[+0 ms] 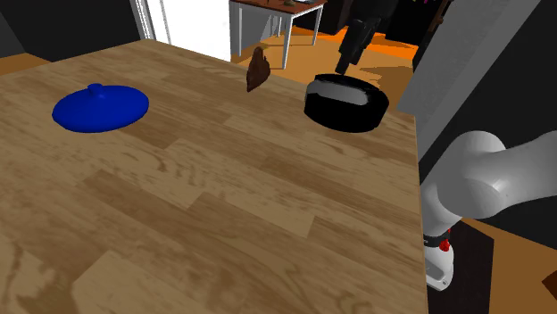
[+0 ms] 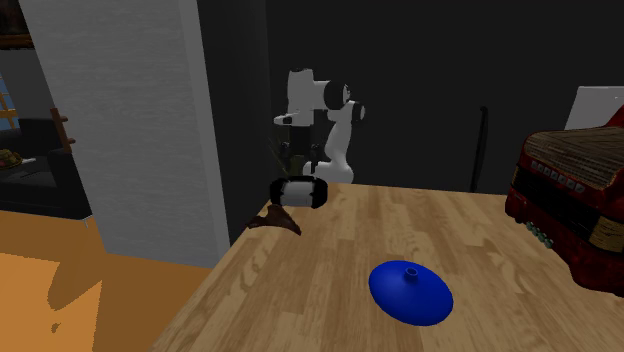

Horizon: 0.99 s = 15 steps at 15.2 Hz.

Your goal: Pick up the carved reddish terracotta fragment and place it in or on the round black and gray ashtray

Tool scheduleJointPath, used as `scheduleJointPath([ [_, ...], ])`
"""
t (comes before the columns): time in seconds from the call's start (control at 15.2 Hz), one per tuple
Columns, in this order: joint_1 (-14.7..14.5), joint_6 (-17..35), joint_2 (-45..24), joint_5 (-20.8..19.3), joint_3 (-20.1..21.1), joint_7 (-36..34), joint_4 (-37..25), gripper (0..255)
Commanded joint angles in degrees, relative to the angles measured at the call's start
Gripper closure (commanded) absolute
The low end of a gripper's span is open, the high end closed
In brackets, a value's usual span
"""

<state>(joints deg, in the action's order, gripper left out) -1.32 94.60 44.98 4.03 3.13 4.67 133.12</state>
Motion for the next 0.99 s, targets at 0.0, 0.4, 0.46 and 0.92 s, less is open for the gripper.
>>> scheduleJointPath([
  [0.0,0.0,0.0,0.0,0.0,0.0,0.0,0.0,0],
  [0.4,6.3,0.4,-15.3,-0.9,11.1,-24.0,-12.1,0],
  [0.46,7.4,0.0,-18.2,-1.6,12.7,-28.1,-14.6,0],
  [0.92,12.4,-6.7,-40.4,-10.0,20.9,-56.4,-35.9,0],
])
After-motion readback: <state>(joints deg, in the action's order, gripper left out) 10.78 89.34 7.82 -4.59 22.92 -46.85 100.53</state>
